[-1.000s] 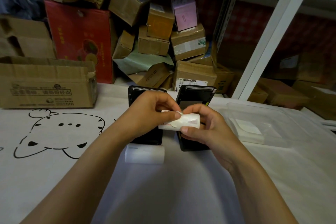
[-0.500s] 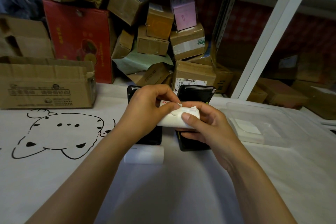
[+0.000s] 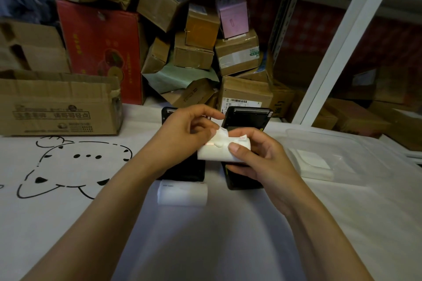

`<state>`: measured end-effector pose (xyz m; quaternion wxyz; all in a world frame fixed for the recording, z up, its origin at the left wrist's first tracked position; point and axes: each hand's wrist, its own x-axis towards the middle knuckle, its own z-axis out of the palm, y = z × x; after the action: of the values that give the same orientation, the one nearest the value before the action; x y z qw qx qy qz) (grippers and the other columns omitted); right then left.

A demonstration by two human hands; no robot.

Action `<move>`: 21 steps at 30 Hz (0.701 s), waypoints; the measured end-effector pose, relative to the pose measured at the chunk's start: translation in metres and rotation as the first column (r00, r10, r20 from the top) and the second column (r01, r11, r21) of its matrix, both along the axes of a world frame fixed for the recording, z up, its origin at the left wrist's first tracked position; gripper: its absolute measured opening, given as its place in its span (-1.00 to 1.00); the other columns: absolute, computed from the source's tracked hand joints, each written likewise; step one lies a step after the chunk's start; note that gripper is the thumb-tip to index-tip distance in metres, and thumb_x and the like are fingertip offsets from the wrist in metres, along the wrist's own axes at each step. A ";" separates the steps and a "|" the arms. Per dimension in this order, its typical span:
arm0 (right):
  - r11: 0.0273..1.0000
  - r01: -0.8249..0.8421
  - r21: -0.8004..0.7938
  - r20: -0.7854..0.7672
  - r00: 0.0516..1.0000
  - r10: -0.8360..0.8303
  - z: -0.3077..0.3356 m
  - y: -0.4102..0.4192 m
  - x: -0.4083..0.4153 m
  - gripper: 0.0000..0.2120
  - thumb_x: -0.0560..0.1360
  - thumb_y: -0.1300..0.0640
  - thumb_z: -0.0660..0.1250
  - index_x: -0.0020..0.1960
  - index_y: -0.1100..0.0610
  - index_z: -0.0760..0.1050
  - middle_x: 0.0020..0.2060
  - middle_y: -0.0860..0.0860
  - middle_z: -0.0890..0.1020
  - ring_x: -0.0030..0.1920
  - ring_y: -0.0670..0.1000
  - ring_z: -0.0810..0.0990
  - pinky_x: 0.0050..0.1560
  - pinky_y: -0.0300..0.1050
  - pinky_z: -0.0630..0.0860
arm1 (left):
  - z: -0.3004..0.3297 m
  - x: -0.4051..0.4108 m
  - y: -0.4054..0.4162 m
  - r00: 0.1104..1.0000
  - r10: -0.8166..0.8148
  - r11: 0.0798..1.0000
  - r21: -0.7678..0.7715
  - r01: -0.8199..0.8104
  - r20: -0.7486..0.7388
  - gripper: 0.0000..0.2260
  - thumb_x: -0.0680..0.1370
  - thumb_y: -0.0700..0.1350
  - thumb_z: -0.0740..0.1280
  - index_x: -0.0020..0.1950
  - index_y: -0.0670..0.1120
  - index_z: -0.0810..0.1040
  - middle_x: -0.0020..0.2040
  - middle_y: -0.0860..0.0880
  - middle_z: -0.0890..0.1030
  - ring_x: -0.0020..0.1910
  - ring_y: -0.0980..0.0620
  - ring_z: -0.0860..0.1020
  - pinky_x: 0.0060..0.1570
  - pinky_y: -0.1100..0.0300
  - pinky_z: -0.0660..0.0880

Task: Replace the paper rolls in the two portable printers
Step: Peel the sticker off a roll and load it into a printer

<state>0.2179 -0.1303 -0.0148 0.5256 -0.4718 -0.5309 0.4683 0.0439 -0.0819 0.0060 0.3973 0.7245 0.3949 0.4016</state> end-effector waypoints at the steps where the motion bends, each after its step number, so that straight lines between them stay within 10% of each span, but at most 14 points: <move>1: 1.000 -0.007 -0.003 -0.006 1.000 0.007 0.000 0.000 0.001 -0.84 0.48 0.22 0.39 -0.03 -0.02 0.63 0.02 -0.07 0.63 0.06 -0.04 0.65 -0.07 -0.15 0.63 | -0.001 0.000 0.001 1.000 0.001 0.999 -0.053 0.000 0.022 -0.78 0.54 -0.21 0.30 0.13 0.03 0.53 -0.02 0.06 0.64 -0.05 0.20 0.61 -0.12 0.41 0.55; 7: 1.000 -0.015 0.024 -0.027 1.000 0.016 0.002 0.001 0.007 -0.81 0.50 0.28 0.35 0.02 0.03 0.60 -0.07 -0.14 0.67 0.08 -0.08 0.63 0.06 -0.12 0.61 | -0.004 0.000 -0.003 0.979 -0.124 0.839 -0.510 0.191 0.162 -0.81 0.57 0.02 0.24 0.16 0.08 0.54 0.09 -0.03 0.62 0.06 0.02 0.63 0.04 0.03 0.60; 13: 0.953 0.161 0.257 0.338 0.909 -0.245 -0.001 0.005 0.004 -0.85 0.44 0.19 0.43 -0.08 -0.05 0.60 -0.20 -0.24 0.65 -0.08 -0.34 0.57 -0.10 -0.48 0.50 | -0.014 0.012 -0.004 0.991 -0.129 0.886 -0.443 0.135 0.044 -0.84 0.56 -0.11 0.29 0.10 -0.02 0.59 0.14 -0.11 0.53 0.07 -0.05 0.59 -0.05 0.09 0.63; 21: 0.962 0.184 0.202 0.508 0.820 -0.263 -0.005 0.007 0.010 -0.90 0.42 0.17 0.46 -0.20 -0.03 0.67 -0.26 -0.13 0.69 -0.15 -0.12 0.65 -0.06 0.00 0.63 | -0.019 0.017 -0.004 0.997 -0.064 0.918 -0.391 0.074 0.037 -0.94 0.53 -0.12 0.34 -0.06 -0.04 0.61 0.07 -0.12 0.55 -0.05 0.00 0.60 -0.25 0.24 0.63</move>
<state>0.2279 -0.1234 -0.0196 0.4426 -0.6024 -0.6285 0.2151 0.0611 -0.0859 -0.0130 0.5526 0.6393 0.4367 0.3087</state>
